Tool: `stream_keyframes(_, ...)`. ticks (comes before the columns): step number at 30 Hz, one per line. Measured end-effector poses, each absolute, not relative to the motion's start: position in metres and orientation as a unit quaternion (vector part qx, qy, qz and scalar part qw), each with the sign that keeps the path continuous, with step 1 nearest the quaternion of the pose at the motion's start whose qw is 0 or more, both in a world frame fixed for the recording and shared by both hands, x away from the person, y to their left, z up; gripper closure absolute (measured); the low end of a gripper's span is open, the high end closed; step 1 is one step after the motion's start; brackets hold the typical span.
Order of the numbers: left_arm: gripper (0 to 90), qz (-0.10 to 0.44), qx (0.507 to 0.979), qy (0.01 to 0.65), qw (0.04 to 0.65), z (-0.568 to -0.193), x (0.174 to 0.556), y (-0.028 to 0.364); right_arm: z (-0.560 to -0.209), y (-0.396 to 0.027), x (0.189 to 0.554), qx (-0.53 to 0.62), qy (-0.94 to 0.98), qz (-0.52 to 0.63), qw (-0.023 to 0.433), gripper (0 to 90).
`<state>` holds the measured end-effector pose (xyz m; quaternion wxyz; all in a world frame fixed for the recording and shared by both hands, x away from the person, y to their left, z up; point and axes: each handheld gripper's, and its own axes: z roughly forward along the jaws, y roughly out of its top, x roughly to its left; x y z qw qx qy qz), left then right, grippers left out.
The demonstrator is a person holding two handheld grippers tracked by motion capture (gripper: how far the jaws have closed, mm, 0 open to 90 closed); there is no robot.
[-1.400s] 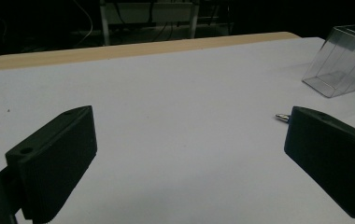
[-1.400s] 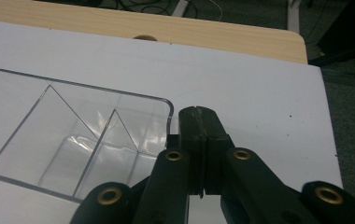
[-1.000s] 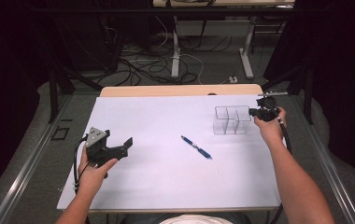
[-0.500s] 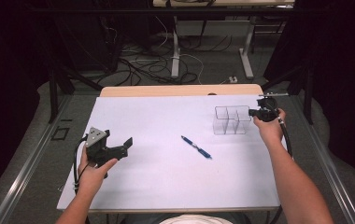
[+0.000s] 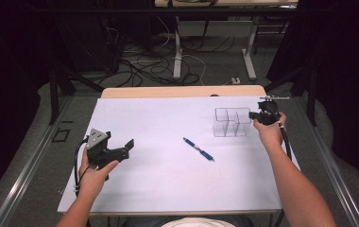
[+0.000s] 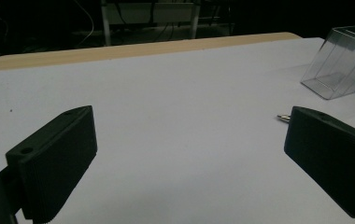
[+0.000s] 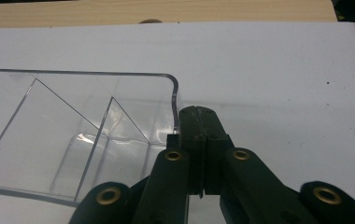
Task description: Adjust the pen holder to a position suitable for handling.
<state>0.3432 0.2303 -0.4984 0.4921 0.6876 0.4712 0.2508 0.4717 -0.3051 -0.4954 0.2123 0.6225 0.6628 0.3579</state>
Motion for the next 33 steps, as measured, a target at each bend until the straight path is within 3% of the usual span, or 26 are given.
stream_keyframes(33, 2.4, 0.254, 0.687, 0.469, 0.493, -0.497, 0.343, 0.232, -0.496, -0.237, 0.463, 0.634, 0.656, 0.368, 0.179, 90.0)
